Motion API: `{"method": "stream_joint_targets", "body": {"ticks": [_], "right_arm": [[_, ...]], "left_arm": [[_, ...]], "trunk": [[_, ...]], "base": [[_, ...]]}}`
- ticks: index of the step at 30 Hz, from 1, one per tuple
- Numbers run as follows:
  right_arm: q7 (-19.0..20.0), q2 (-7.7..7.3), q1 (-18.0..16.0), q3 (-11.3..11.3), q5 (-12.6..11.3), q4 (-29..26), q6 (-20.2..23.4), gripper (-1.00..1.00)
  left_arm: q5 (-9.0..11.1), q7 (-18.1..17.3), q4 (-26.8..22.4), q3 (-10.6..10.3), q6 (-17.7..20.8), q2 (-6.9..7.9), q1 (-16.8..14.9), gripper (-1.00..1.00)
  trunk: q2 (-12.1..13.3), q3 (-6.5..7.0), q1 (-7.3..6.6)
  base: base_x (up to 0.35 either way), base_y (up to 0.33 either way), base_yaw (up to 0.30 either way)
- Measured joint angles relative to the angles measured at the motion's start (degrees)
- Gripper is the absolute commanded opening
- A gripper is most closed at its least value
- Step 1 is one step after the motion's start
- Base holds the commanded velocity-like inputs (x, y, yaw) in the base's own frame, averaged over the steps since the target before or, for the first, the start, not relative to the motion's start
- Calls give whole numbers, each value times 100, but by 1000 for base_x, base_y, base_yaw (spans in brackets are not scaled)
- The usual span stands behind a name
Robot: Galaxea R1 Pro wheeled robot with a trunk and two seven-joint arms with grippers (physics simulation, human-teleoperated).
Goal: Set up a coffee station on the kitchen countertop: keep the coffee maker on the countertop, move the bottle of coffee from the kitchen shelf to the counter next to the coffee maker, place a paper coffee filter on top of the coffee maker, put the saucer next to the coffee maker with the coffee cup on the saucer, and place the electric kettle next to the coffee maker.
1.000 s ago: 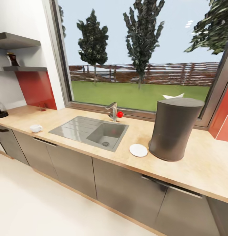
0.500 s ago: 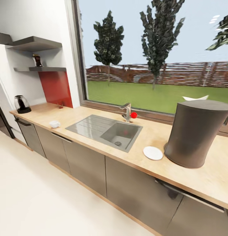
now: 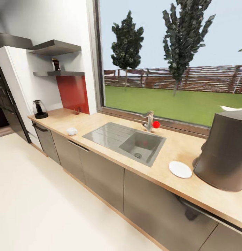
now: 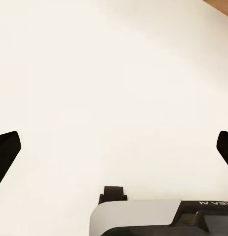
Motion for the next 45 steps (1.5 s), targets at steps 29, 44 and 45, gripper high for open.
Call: {"method": "stream_joint_targets", "body": {"ticks": [29, 44, 45], "right_arm": [[-28, 0, 0, 9, 1, 15, -13, 100], [-53, 9, 0, 17, 4, 78, -25, 100], [-53, 9, 0, 17, 5, 78, -25, 100]], "left_arm": [[0, 0, 0, 9, 1, 7, 0, 100], [0, 1, 0, 10, 3, 7, 0, 100], [0, 0, 0, 10, 2, 7, 0, 100]], "trunk": [[0, 0, 0], [0, 0, 0], [0, 0, 0]], "base": [[246, 222, 141], [247, 226, 111], [248, 226, 260]]}}
